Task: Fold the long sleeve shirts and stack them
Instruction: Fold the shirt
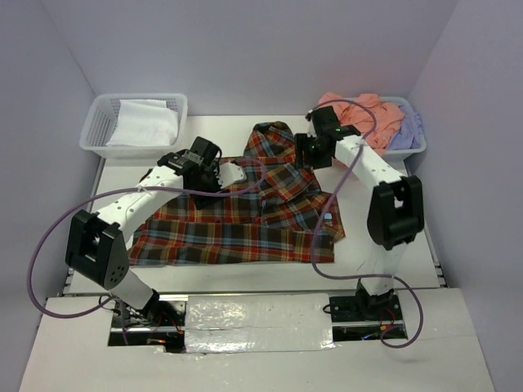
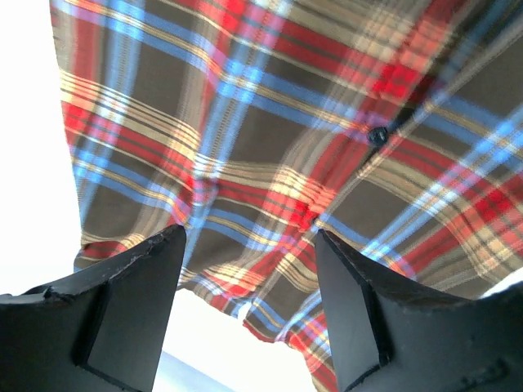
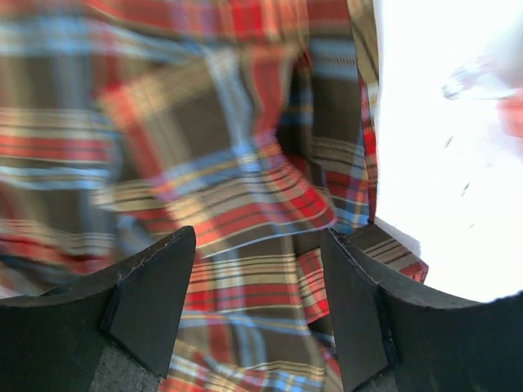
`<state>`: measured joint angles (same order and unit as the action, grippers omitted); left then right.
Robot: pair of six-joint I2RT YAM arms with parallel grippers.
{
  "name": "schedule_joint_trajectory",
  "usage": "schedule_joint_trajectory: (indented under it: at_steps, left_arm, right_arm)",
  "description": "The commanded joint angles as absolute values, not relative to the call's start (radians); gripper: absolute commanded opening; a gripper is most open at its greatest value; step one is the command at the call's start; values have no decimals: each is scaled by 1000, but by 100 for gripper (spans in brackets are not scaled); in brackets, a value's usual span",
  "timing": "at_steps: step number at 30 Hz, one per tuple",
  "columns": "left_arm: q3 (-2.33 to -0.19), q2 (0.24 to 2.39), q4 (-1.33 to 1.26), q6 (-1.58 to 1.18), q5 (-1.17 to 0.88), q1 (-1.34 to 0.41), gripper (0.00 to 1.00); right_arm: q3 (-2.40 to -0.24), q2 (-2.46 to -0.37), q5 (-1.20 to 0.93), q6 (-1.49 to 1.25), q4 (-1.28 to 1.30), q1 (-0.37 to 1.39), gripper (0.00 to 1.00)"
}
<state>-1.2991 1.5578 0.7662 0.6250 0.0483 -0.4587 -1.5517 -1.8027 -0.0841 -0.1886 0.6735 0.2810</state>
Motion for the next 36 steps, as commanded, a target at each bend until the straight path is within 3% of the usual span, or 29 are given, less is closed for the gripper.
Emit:
schedule_joint_trajectory:
  at_steps: [1,6,14,16,17,19,22,25,27,30,34,36]
  left_arm:
    - [-1284,1552,848,705,41,-456,78]
    - [-1287,1525,767,745,-95,-462,78]
    - [-1210,1482,620,879,-124,-498,78]
    - [-1206,1491,621,903,-140,-508,78]
    - [-1206,1493,621,914,-147,-520,78]
    - [-1200,1494,612,933,-169,-532,78]
    - [-1192,1491,585,948,-195,-548,81]
    - [-1187,1496,557,945,-192,-569,81]
    - [-1184,1503,542,943,-184,-580,81]
    - [-1178,1506,528,939,-169,-603,81]
    - [-1187,1511,532,933,-167,-629,81]
    - [-1195,1513,534,931,-169,-635,81]
  right_arm:
    - [-1638,-1877,-55,-130,752,282,70]
    - [-1712,-1991,-63,-114,776,284,70]
    - [-1672,-2032,-20,-68,747,298,72]
    - [-1669,-2040,-47,-64,742,302,65]
    - [-1666,-2039,-60,-66,735,304,52]
    - [-1640,-2025,-97,-74,704,304,38]
    - [-1617,-2013,-138,-80,680,302,36]
    - [-1618,-2019,-138,-81,678,302,36]
    - [-1620,-2026,-129,-78,680,302,53]
    - [-1627,-2052,-109,-72,672,302,57]
    - [-1620,-2046,-113,-74,660,302,32]
    - [-1612,-2028,-130,-75,638,302,14]
